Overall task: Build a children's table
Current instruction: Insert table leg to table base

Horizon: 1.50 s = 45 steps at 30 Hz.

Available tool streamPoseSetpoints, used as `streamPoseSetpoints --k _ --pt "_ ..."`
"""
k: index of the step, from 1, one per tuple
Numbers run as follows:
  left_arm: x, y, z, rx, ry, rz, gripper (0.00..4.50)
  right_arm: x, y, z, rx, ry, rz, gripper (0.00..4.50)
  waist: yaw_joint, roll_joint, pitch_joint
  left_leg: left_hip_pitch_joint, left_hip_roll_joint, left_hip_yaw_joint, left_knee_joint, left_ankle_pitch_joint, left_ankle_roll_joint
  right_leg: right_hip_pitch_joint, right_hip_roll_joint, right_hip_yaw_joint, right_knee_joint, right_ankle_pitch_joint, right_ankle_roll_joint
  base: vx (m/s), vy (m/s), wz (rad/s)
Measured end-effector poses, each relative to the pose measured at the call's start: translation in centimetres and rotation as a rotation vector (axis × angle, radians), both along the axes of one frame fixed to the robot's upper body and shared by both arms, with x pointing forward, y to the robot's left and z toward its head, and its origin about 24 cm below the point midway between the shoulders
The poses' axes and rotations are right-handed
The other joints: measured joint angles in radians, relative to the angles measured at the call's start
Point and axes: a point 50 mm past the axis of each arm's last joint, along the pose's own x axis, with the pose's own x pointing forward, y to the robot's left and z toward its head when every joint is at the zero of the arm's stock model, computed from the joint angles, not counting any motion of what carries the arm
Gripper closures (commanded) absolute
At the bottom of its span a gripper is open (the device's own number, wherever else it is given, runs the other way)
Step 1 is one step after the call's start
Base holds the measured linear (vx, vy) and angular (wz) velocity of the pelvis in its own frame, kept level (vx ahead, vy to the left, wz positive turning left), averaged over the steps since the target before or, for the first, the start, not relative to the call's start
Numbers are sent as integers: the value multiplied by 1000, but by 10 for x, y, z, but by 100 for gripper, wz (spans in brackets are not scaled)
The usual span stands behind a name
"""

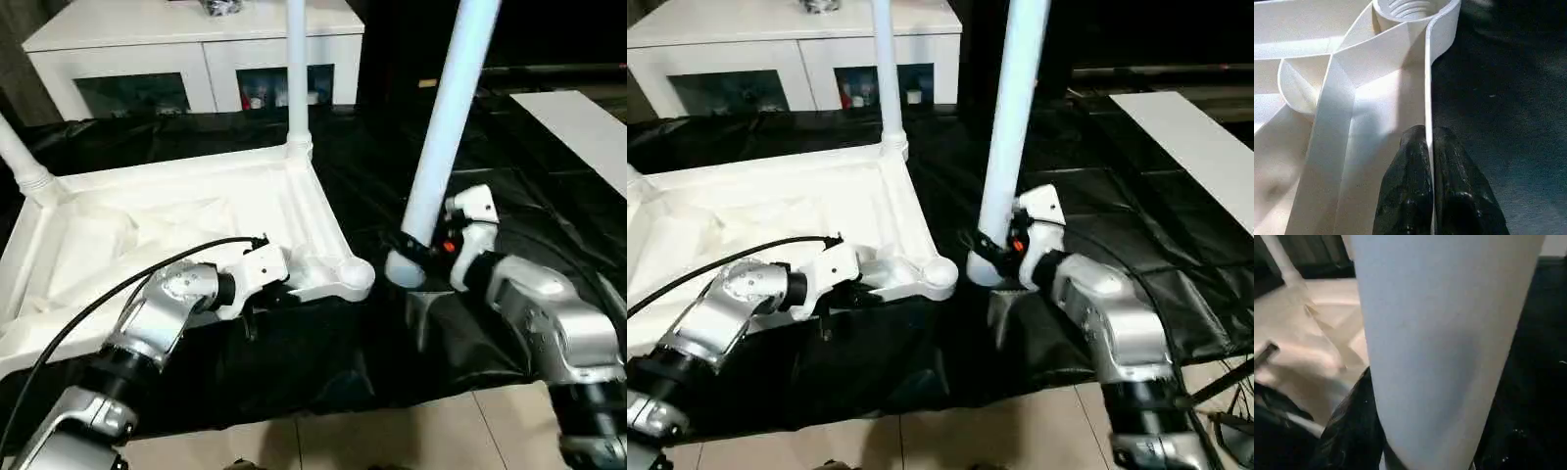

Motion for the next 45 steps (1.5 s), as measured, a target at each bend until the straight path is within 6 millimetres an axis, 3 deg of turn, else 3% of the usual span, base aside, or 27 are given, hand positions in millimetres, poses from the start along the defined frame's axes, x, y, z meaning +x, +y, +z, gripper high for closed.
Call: streamPoseSetpoints --k 4,8,21,35,45 --pt "-9 -9 0 -9 24 -41 450 2 5 2 45 26 97 261 8 0 0 0 0 0 0 0 0 0 0 0 0 0 0 0 0 0" --pt "-11 -15 -1 -8 27 -58 450 5 10 -13 30 116 166 261 10 -2 0 0 0 1 1 0 0 1 0 2 1 0 0 0 0 0" --pt "-11 -15 0 21 17 -48 450 12 17 -16 -10 177 280 261 8 -29 -1 5 -1 12 2 0 0 0 0 15 6 -3 6 0 0 0" --pt "-10 -16 0 24 10 -41 450 16 21 -32 43 165 251 261 7 -34 -2 6 -1 15 2 0 0 0 0 17 8 -3 6 0 0 0" --pt "-9 -20 -1 20 1 -41 450 4 15 -50 192 78 95 262 9 -36 -3 6 -1 16 2 0 0 1 0 19 8 -4 7 0 0 0"
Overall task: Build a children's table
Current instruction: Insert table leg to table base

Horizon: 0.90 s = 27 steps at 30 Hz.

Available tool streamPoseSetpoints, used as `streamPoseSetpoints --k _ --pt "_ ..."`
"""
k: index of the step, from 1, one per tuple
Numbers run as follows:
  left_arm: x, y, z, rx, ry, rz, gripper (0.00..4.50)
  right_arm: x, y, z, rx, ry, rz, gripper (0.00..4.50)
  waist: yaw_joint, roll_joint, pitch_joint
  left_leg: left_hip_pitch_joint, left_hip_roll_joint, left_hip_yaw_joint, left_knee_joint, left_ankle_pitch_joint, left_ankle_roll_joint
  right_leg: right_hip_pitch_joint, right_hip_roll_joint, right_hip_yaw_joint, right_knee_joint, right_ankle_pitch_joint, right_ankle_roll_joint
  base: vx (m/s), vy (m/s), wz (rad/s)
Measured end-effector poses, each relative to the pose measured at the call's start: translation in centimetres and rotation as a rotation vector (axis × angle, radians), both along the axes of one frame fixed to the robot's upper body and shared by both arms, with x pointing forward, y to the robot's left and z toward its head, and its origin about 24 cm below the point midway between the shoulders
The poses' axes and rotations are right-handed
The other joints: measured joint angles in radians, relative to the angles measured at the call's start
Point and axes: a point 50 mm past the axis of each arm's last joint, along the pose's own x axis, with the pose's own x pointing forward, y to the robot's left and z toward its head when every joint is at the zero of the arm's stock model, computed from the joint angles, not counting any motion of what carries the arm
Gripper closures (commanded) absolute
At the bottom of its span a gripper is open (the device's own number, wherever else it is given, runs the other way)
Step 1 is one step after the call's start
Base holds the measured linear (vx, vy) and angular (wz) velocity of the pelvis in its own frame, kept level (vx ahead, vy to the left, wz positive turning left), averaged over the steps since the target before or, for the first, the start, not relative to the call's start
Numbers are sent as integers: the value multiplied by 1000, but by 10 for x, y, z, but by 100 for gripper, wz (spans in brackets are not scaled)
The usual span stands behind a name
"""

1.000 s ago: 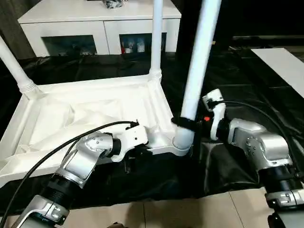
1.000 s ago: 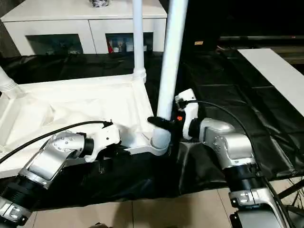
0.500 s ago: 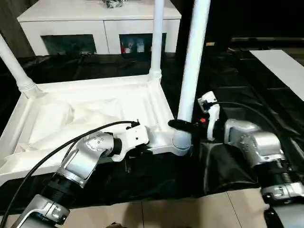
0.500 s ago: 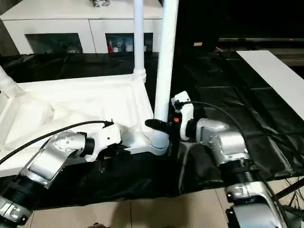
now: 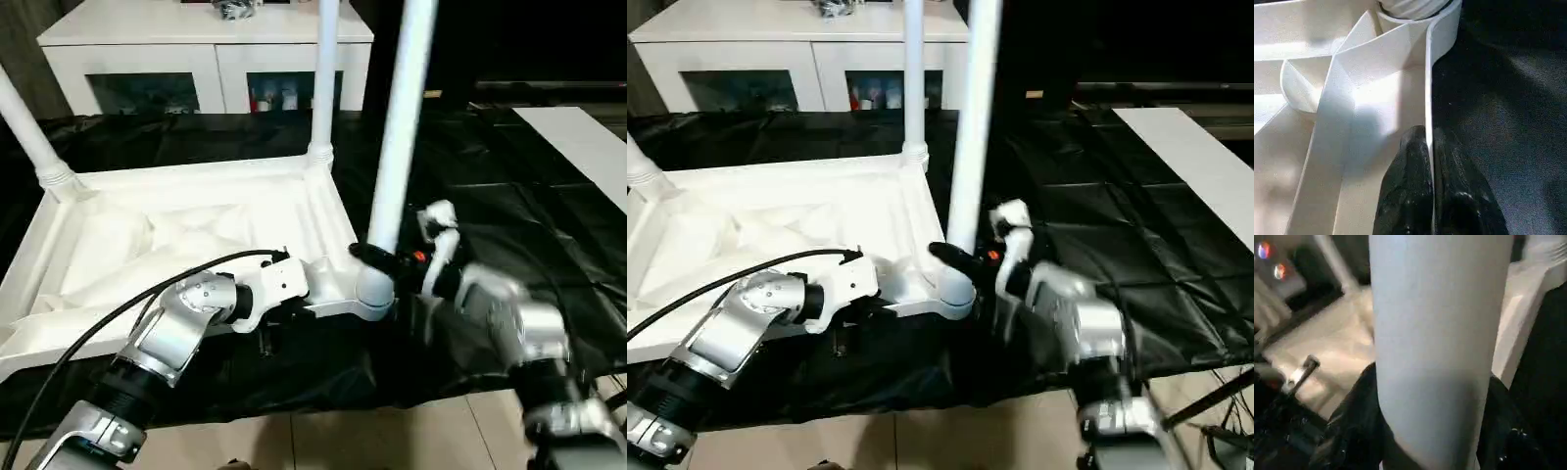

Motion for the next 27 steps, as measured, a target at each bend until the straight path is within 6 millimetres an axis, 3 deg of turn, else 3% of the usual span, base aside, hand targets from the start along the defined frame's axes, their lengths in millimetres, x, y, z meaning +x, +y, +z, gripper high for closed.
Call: streamPoseSetpoints --k 13,20,27 --pt "1 -3 -1 -6 -10 -6 450 -26 -7 -6 15 -128 -133 263 2 5 -2 -2 0 1 -1 0 0 1 0 1 -2 -1 1 0 0 0" --pt "2 -5 -1 -9 -16 -10 450 -41 -4 -3 -108 -269 -156 263 0 7 -2 -3 0 1 -2 0 0 1 -1 1 -4 -4 7 0 0 0" --pt "3 -4 -1 -8 -22 -9 450 -42 2 -1 -176 -322 -128 263 -4 5 -1 -3 0 1 -2 0 0 1 -1 1 -4 -5 8 0 0 0"
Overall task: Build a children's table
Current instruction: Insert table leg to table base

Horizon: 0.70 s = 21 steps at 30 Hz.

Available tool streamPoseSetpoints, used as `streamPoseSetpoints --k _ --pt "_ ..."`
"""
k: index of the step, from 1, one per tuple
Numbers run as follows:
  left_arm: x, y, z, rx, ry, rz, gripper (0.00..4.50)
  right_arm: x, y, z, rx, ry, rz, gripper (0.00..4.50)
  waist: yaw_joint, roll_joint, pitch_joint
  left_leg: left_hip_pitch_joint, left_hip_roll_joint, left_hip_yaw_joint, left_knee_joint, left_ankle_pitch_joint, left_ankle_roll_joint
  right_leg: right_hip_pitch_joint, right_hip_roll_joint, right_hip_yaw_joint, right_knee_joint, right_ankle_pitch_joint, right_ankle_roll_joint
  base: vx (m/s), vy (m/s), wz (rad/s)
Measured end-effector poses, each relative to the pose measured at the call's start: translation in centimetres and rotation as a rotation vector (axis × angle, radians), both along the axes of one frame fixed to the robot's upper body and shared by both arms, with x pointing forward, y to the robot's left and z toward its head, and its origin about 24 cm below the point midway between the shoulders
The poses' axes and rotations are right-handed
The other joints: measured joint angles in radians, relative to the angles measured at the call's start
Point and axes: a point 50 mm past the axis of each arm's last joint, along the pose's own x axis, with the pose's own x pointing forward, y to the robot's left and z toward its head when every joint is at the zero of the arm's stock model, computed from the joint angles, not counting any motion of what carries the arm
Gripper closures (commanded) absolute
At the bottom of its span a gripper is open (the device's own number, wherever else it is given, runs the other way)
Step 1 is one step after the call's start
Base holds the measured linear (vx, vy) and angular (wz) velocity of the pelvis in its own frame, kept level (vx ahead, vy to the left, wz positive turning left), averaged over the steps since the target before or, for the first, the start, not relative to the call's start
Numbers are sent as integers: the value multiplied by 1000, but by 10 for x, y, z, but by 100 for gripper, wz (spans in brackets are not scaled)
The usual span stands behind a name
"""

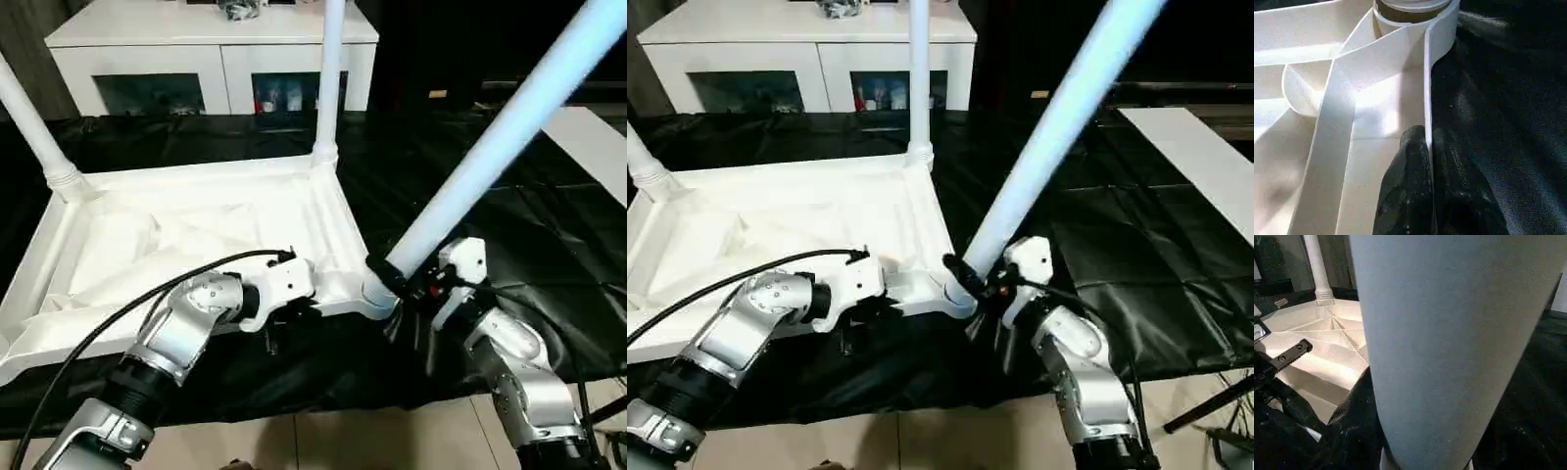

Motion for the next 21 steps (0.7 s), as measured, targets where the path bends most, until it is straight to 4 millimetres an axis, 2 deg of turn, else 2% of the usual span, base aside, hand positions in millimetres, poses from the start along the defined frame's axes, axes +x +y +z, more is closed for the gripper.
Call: streamPoseSetpoints --k 3,12,21 --pt "0 1 0 3 -1 1 450 2 2 0 -9 13 10 263 -2 0 0 0 0 0 0 0 0 0 0 0 0 0 0 0 0 0" --pt "1 5 0 11 -5 7 450 24 2 13 -73 171 127 263 -12 -3 1 -1 0 0 0 0 0 0 0 0 -2 0 0 0 0 0" --pt "0 3 0 12 -9 -6 450 32 -4 20 -158 229 249 264 -4 -4 0 0 1 0 -1 0 0 1 0 -1 -1 0 0 0 0 0"
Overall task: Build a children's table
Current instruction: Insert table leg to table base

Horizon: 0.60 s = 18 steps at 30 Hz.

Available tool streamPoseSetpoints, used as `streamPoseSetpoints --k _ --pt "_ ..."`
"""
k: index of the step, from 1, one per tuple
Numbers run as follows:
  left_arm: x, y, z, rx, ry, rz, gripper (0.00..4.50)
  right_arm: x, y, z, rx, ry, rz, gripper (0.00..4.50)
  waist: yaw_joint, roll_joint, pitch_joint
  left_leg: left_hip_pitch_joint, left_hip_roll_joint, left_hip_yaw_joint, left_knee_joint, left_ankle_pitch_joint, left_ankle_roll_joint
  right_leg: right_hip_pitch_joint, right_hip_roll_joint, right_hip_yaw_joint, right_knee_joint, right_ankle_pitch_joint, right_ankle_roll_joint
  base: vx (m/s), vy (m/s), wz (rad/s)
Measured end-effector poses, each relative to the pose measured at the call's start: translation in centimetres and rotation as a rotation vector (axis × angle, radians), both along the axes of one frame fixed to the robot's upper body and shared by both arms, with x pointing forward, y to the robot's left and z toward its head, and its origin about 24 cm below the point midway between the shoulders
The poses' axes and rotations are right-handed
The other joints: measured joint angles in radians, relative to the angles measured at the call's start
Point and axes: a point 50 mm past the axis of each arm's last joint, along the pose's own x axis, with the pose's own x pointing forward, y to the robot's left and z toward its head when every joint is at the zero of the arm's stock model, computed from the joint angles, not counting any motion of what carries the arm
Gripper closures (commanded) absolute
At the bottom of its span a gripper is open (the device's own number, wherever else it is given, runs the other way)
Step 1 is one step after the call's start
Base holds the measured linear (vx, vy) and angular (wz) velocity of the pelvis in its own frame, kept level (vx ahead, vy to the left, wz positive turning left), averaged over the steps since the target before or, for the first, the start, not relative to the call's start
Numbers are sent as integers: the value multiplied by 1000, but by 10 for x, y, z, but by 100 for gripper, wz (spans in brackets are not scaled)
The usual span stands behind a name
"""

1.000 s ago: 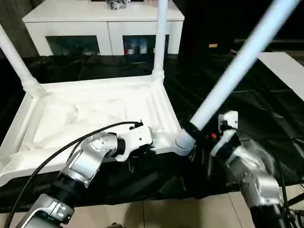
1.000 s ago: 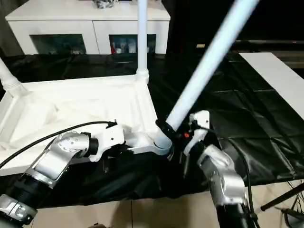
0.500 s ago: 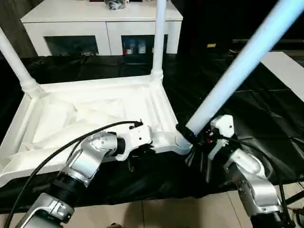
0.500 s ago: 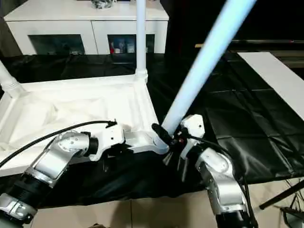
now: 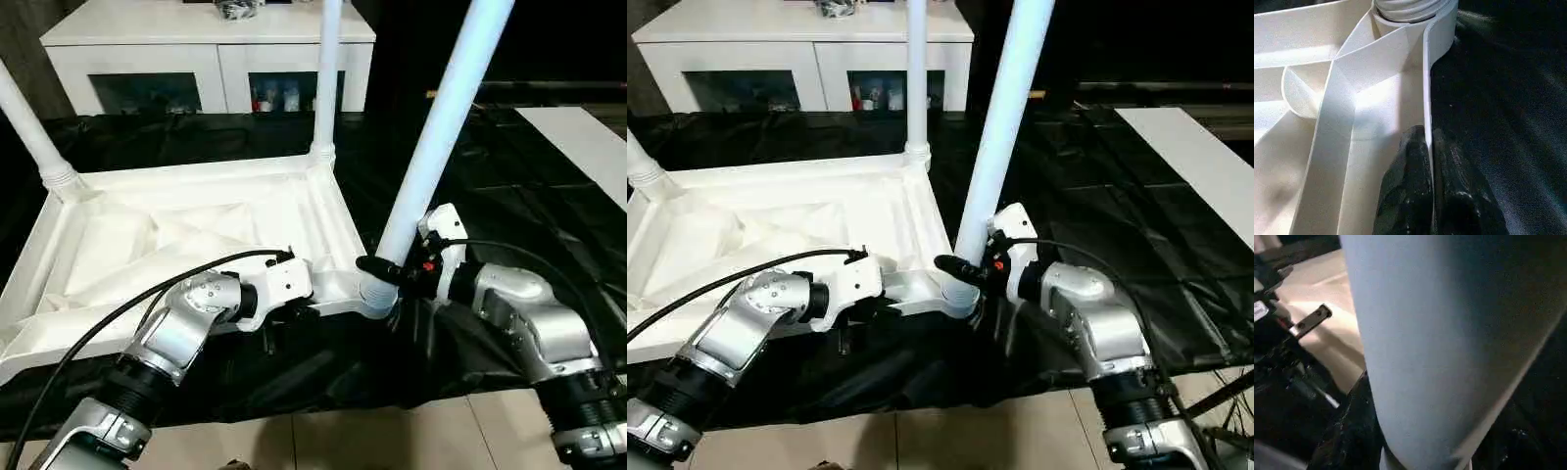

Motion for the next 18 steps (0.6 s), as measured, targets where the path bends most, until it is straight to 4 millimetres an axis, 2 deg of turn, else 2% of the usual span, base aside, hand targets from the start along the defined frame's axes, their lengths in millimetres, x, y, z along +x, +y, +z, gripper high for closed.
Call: streamPoseSetpoints --k 13,15,18 --pt "0 2 -1 5 0 4 450 -2 3 -5 -3 0 -31 264 -2 -2 -1 2 1 0 -1 0 0 0 0 0 0 0 0 0 0 0" --pt "1 3 -2 7 -1 19 450 1 7 -7 3 0 -61 264 -6 -3 -2 4 0 0 -1 0 0 1 0 -1 0 0 0 0 0 0" --pt "11 2 -4 7 0 113 450 15 17 -11 1 -17 -195 264 -23 -4 -2 5 0 -1 0 0 0 2 0 -2 -4 0 0 0 0 0"
